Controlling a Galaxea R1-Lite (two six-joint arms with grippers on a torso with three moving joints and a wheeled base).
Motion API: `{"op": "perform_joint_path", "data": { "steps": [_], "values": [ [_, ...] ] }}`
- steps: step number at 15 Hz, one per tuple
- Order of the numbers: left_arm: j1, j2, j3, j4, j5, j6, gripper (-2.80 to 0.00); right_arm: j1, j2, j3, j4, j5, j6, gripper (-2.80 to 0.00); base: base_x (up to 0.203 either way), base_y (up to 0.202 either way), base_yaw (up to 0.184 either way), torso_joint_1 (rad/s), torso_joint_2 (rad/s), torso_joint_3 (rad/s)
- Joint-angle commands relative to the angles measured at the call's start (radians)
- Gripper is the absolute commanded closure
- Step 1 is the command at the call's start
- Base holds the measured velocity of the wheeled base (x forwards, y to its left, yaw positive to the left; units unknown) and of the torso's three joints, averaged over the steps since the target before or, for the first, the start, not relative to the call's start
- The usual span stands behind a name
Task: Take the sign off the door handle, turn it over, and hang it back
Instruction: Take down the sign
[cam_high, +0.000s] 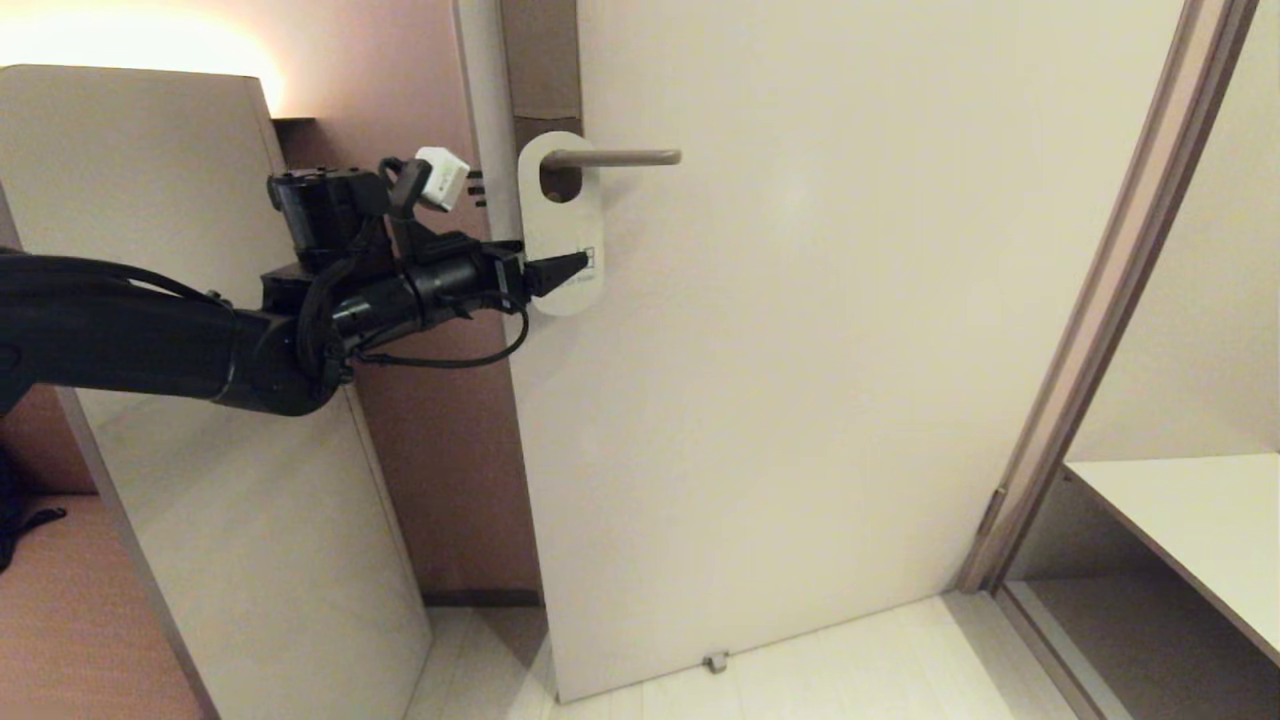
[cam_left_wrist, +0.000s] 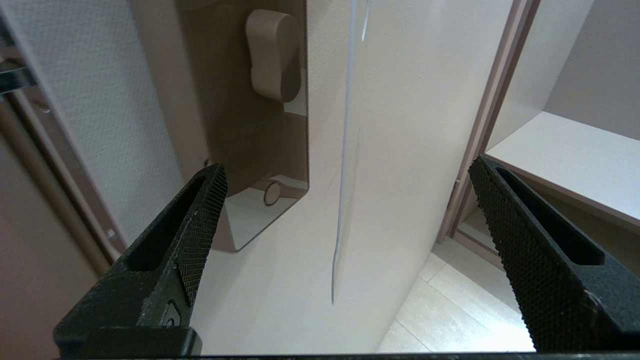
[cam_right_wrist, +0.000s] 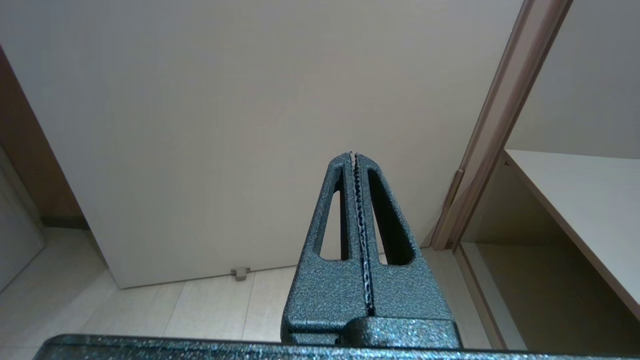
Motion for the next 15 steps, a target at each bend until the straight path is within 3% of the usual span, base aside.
{"op": "perform_joint_path", "data": {
  "steps": [1, 6, 7, 15],
  "values": [
    [-0.001, 0.013, -0.006, -0.004, -0.002, -0.001, -2.8, 0.0, 0.001, 0.0, 0.0, 0.0, 0.0, 0.0, 0.0, 0.0, 0.0, 0.0, 0.0, 0.0],
    [-0.005, 0.043, -0.045, -0.004, -0.004, -0.004, -2.8, 0.0, 0.001, 0.0, 0.0, 0.0, 0.0, 0.0, 0.0, 0.0, 0.0, 0.0, 0.0, 0.0],
    [-0.007, 0.048, -0.059, -0.004, -0.004, -0.004, 0.0, 0.0, 0.001, 0.0, 0.0, 0.0, 0.0, 0.0, 0.0, 0.0, 0.0, 0.0, 0.0, 0.0],
    [-0.022, 0.079, -0.111, -0.001, -0.002, -0.004, 0.0, 0.0, 0.001, 0.0, 0.0, 0.0, 0.0, 0.0, 0.0, 0.0, 0.0, 0.0, 0.0, 0.0]
  ]
}}
